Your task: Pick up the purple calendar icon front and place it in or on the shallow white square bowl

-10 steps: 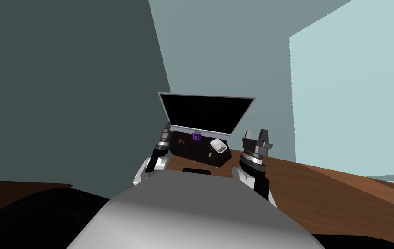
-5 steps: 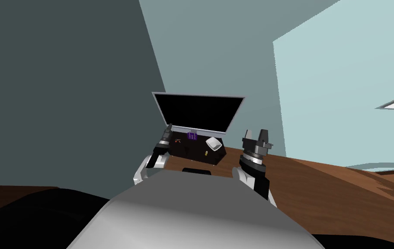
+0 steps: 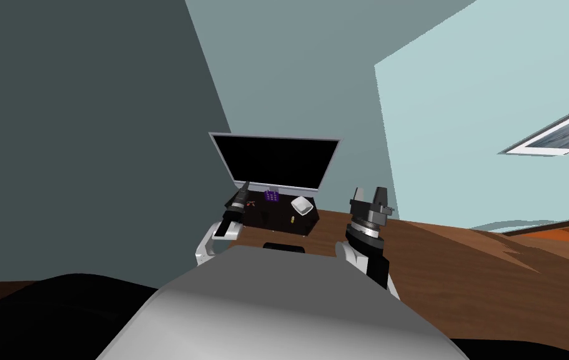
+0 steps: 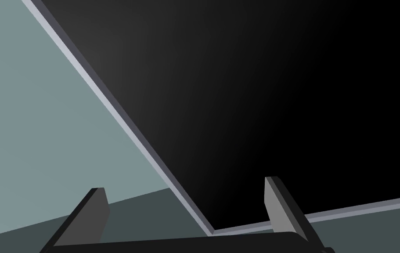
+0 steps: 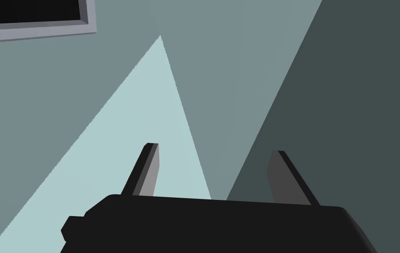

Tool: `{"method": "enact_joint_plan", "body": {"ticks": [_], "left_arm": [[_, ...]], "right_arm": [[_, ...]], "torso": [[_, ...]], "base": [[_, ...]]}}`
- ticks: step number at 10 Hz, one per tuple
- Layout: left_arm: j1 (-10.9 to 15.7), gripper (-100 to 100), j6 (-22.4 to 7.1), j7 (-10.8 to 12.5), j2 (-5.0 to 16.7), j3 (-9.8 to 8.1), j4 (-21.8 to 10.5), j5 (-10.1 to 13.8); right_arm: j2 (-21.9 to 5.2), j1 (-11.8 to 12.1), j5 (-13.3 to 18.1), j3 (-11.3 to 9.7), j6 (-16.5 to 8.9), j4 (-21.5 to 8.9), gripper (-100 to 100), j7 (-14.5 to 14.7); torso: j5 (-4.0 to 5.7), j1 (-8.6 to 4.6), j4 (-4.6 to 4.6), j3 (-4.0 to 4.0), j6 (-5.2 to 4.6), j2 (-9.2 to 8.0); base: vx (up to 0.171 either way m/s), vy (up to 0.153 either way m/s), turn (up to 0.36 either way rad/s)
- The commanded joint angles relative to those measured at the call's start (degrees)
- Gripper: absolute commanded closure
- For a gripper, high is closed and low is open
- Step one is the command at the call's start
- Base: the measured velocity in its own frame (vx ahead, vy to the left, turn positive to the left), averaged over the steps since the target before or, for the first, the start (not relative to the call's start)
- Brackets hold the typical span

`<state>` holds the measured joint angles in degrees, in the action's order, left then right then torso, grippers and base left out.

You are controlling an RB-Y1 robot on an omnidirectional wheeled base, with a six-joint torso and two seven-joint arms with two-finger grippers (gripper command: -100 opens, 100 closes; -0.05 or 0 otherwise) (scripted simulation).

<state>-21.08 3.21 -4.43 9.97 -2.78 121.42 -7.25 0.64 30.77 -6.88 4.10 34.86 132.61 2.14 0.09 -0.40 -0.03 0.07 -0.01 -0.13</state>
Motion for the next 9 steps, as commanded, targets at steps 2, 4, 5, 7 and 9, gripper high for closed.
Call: {"method": "enact_joint_plan", "body": {"ticks": [2,4,5,7,9], "left_arm": [[1.3,-100,-3.9,-0.3,0.2,-1.12,-1.7,-0.4],[2.1,-100,-5.9,-0.5,0.1,-1.84,-3.1,-0.7],[3.1,-100,-7.5,-0.6,0.0,-2.62,-4.4,-1.1],[4.0,-100,-10.0,-0.7,-0.1,-3.44,-5.9,-1.5],[6.2,-100,-13.7,-0.9,-0.4,-5.23,-8.9,-2.4]], "right_arm": [[0.0,0.0,0.0,0.0,0.0,0.0,0,0.0],[0.0,0.0,0.0,0.0,0.0,0.0,0,0.0],[0.0,0.0,0.0,0.0,0.0,0.0,0,0.0],[0.0,0.0,0.0,0.0,0.0,0.0,0,0.0],[0.0,0.0,0.0,0.0,0.0,0.0,0,0.0]], "torso": [[-0.01,0.10,0.01,-0.02,0.03,0.03],[-0.03,0.20,0.01,-0.04,0.03,0.06],[-0.04,0.18,0.02,-0.04,0.01,0.06],[-0.01,0.10,0.02,-0.06,0.03,0.10],[-0.02,0.13,0.04,-0.08,0.02,0.14]], "base": [[-0.009,-0.075,-0.052],[-0.007,-0.060,-0.050],[-0.001,-0.110,-0.107],[0.011,-0.079,-0.053],[0.020,-0.084,-0.095]]}}
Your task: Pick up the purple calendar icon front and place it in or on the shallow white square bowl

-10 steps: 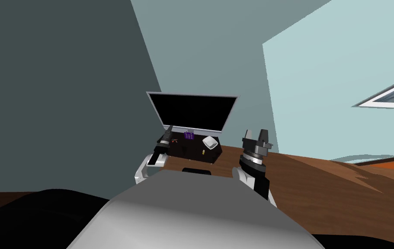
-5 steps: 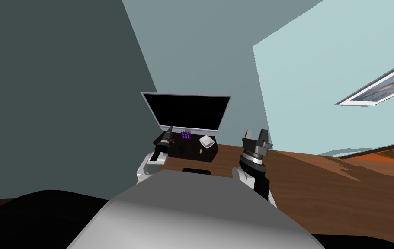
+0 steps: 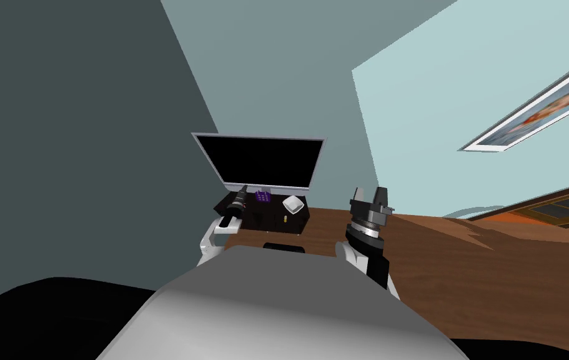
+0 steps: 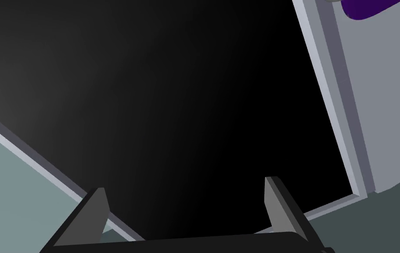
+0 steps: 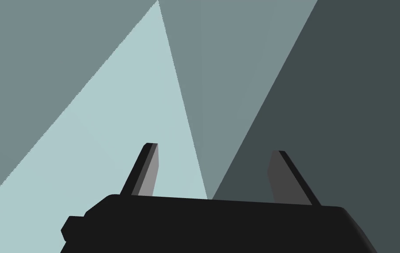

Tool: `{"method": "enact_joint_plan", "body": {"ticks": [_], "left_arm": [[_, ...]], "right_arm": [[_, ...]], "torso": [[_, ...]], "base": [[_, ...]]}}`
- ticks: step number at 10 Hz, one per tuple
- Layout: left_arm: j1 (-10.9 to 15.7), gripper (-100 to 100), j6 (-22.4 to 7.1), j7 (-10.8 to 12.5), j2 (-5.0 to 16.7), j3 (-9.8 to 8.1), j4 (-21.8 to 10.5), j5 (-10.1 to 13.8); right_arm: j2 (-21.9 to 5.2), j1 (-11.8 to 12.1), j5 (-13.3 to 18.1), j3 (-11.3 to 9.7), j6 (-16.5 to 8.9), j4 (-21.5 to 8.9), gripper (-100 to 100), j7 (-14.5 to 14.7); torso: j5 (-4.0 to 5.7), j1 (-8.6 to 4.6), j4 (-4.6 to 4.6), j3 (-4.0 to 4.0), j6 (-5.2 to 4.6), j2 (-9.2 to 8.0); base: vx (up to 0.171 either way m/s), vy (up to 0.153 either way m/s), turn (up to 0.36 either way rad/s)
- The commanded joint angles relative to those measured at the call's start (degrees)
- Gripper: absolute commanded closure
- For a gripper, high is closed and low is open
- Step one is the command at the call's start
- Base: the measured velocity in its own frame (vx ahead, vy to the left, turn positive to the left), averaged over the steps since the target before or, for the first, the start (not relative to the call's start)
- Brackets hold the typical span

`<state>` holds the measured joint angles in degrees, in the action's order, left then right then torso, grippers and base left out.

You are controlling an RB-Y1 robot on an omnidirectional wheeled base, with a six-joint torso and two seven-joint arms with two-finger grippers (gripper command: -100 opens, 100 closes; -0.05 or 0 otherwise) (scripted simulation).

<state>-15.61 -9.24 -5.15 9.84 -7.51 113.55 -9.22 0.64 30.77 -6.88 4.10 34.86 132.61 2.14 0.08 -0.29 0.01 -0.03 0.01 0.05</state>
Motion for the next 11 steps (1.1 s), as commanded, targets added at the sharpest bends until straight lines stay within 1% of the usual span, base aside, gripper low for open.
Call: {"method": "enact_joint_plan", "body": {"ticks": [1,3,4,6,8,9,11], "left_arm": [[0.7,-100,-1.7,-0.1,-0.3,-0.50,-1.1,-0.4],[3.1,-100,-5.6,-0.2,-0.6,-2.45,-4.2,-1.4],[3.1,-100,-5.8,-0.2,-0.6,-2.45,-4.3,-1.4],[5.6,-100,-9.7,0.0,-0.9,-4.49,-7.2,-2.4],[8.1,-100,-13.1,0.2,-1.1,-6.57,-10.7,-3.5],[8.1,-100,-13.4,0.2,-1.1,-6.57,-10.8,-3.5],[10.6,-100,-16.9,0.5,-1.4,-8.62,-14.0,-4.6]], "right_arm": [[0.0,0.0,0.0,0.0,0.0,0.0,0,0.0],[0.0,0.0,0.0,0.0,0.0,0.0,0,0.0],[0.0,0.0,0.0,0.0,0.0,0.0,0,0.0],[0.0,0.0,0.0,0.0,0.0,0.0,0,0.0],[0.0,0.0,0.0,0.0,0.0,0.0,0,0.0],[0.0,0.0,0.0,0.0,0.0,0.0,0,0.0],[0.0,0.0,0.0,0.0,0.0,0.0,0,0.0]], "torso": [[0.00,0.00,0.00,0.00,0.00,0.00],[-0.01,0.08,0.00,0.01,0.00,-0.02],[-0.01,0.04,0.01,-0.03,0.00,0.05],[-0.03,0.17,0.00,-0.01,0.01,0.02],[-0.03,0.16,0.03,-0.09,0.02,0.15],[-0.03,0.17,0.04,-0.11,0.02,0.18],[-0.05,0.25,0.02,-0.04,0.03,0.06]], "base": [[0.023,-0.069,-0.023],[0.031,-0.069,-0.074],[0.034,-0.048,-0.017],[0.041,-0.044,-0.053],[0.076,-0.044,-0.047],[0.049,-0.025,-0.011],[0.047,-0.023,-0.030]]}}
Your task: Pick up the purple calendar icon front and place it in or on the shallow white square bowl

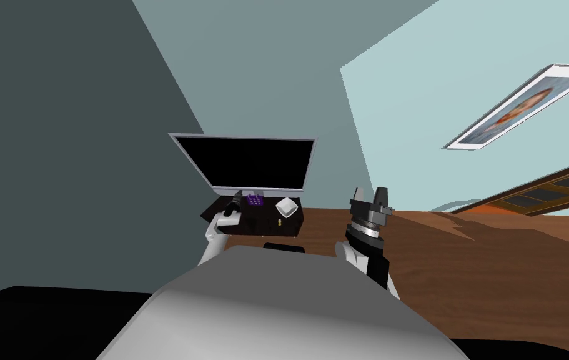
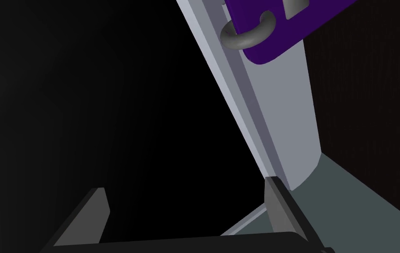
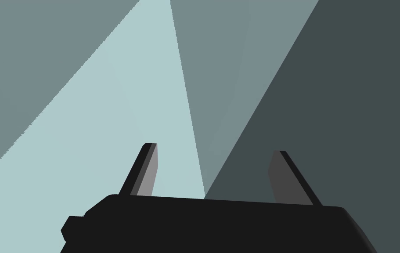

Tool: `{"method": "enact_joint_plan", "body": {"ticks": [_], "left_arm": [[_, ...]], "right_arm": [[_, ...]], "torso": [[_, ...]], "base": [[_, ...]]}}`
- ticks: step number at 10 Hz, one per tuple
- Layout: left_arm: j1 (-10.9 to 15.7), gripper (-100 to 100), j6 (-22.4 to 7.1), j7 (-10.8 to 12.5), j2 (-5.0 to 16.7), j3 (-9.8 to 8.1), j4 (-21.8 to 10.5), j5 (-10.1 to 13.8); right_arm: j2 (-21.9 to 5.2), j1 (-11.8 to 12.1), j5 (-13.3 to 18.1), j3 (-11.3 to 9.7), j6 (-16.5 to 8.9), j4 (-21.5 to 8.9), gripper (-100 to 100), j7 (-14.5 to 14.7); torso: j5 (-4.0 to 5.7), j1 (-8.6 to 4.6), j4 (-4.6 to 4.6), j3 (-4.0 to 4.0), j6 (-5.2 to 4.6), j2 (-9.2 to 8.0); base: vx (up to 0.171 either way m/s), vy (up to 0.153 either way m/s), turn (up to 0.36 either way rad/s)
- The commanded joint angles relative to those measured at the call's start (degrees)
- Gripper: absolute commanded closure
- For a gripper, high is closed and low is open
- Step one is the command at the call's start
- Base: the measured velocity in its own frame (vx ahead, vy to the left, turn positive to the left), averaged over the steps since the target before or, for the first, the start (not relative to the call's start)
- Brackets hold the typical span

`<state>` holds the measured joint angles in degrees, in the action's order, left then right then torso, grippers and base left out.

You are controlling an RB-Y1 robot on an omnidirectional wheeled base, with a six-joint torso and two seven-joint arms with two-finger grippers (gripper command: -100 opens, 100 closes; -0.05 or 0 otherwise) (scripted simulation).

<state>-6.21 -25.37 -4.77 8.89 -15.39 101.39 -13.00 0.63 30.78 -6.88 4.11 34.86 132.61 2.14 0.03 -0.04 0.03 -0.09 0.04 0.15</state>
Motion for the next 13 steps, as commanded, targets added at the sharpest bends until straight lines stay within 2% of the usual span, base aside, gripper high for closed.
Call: {"method": "enact_joint_plan", "body": {"ticks": [1,5,9,11,13], "left_arm": [[1.2,-100,-0.7,0.1,-0.4,-0.74,-1.9,-0.8],[5.9,-100,-6.6,0.8,-1.2,-4.53,-7.8,-2.8],[9.7,-100,-11.1,1.4,-2.8,-7.51,-12.4,-4.3],[11.0,-100,-12.7,1.6,-4.1,-8.56,-14.1,-4.8],[12.5,-100,-14.2,1.8,-6.9,-9.49,-15.5,-5.3]], "right_arm": [[0.0,0.0,0.0,0.0,0.0,0.0,0,0.0],[0.0,0.0,0.0,0.0,0.0,0.0,0,0.0],[0.0,0.0,0.0,0.0,0.0,0.0,0,0.0],[0.0,0.0,0.0,0.0,0.0,0.0,0,0.0],[0.0,0.0,0.0,0.0,0.0,0.0,0,0.0]], "torso": [[0.00,0.00,0.00,0.00,0.00,0.00],[-0.02,0.05,0.01,-0.03,0.00,0.04],[-0.02,0.08,0.03,-0.06,0.00,0.09],[-0.02,0.11,0.01,0.00,0.01,-0.01],[-0.01,0.05,0.02,-0.03,0.00,0.05]], "base": [[0.044,-0.013,-0.012],[0.060,-0.005,-0.024],[0.078,0.001,-0.018],[0.054,0.008,-0.016],[0.077,-0.007,-0.030]]}}
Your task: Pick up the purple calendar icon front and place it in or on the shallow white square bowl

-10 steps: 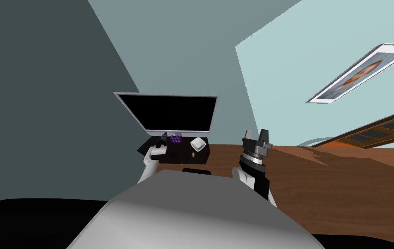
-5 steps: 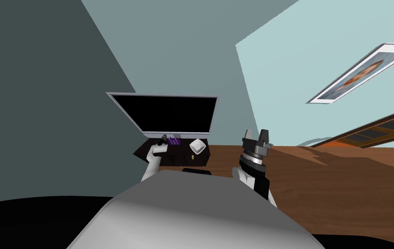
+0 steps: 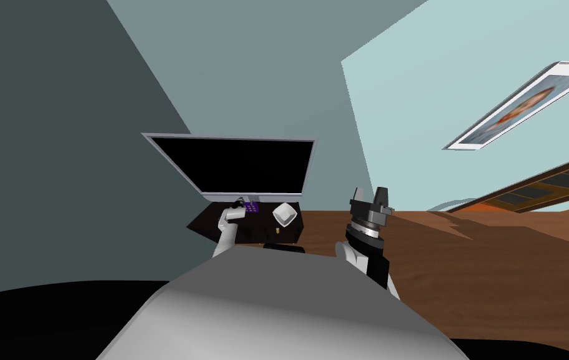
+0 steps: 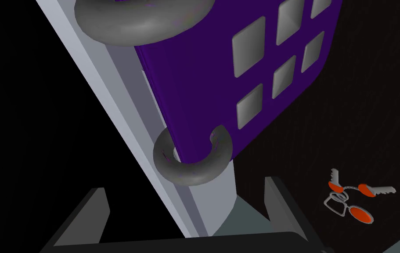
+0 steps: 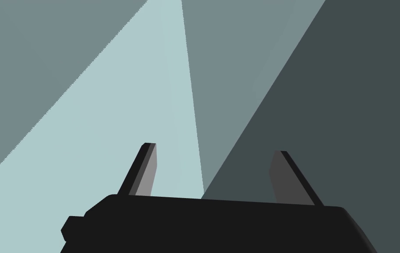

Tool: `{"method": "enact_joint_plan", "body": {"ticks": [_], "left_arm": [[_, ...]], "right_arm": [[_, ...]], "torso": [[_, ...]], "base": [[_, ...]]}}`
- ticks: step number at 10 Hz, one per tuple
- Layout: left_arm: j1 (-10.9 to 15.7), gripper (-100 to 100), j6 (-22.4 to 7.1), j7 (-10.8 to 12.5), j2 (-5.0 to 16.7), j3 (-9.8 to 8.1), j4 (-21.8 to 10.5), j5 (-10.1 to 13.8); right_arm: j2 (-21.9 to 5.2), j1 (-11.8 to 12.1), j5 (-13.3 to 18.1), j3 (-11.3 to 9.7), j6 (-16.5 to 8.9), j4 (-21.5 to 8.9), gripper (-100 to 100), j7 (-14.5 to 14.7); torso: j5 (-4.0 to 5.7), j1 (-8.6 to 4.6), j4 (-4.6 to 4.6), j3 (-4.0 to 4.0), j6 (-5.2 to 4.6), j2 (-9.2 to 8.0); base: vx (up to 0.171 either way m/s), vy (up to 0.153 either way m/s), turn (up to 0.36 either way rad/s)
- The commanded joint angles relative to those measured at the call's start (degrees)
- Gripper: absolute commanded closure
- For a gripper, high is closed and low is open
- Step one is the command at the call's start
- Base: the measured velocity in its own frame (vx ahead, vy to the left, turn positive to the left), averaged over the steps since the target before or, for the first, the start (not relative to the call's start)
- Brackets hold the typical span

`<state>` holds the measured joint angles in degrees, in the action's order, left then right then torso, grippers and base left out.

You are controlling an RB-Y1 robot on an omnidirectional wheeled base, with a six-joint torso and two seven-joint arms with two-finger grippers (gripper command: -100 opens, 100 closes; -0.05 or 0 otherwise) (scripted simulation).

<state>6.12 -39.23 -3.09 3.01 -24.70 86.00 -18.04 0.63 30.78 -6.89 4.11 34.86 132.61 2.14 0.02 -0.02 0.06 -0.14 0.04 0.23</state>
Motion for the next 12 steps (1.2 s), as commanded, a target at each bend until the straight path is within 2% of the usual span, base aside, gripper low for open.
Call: {"method": "enact_joint_plan", "body": {"ticks": [1,2,3,8,9,10,12], "left_arm": [[0.0,-100,0.0,0.0,0.0,0.00,0.0,0.0],[0.1,0,-0.2,0.0,-0.1,-0.04,-0.1,0.0],[1.0,-100,0.8,1.0,0.5,-1.04,-2.2,-0.7],[3.0,-100,3.0,3.3,1.9,-3.37,-7.2,-2.4],[2.6,-100,2.5,2.7,1.8,-2.97,-6.3,-1.9],[2.7,100,2.6,2.8,1.8,-3.03,-6.4,-2.0],[2.6,100,2.5,2.9,1.8,-3.05,-6.4,-2.0]], "right_arm": [[0.0,0.0,0.0,0.0,0.0,0.0,0,0.0],[0.0,0.0,0.0,0.0,0.0,0.0,0,0.0],[0.0,0.0,0.0,0.0,0.0,0.0,0,0.0],[0.0,0.0,0.0,0.0,0.0,0.0,0,0.0],[0.0,0.0,0.0,0.0,0.0,0.0,0,0.0],[0.0,0.0,0.0,0.0,0.0,0.0,0,0.0],[0.0,0.0,0.0,0.0,0.0,0.0,0,0.0]], "torso": [[0.00,0.00,0.00,0.00,0.00,0.00],[0.00,0.01,-0.03,0.10,0.02,-0.19],[0.00,0.04,-0.06,0.16,0.02,-0.27],[-0.03,0.15,-0.08,0.22,0.01,-0.38],[-0.03,0.15,-0.08,0.22,0.01,-0.38],[-0.02,0.11,-0.08,0.21,0.02,-0.36],[0.01,0.02,-0.09,0.20,-0.01,-0.33]], "base": [[0.012,-0.009,0.017],[0.000,0.000,0.000],[-0.020,0.019,-0.083],[-0.020,0.027,-0.081],[-0.009,0.012,-0.017],[0.000,0.000,0.000],[0.000,0.000,0.000]]}}
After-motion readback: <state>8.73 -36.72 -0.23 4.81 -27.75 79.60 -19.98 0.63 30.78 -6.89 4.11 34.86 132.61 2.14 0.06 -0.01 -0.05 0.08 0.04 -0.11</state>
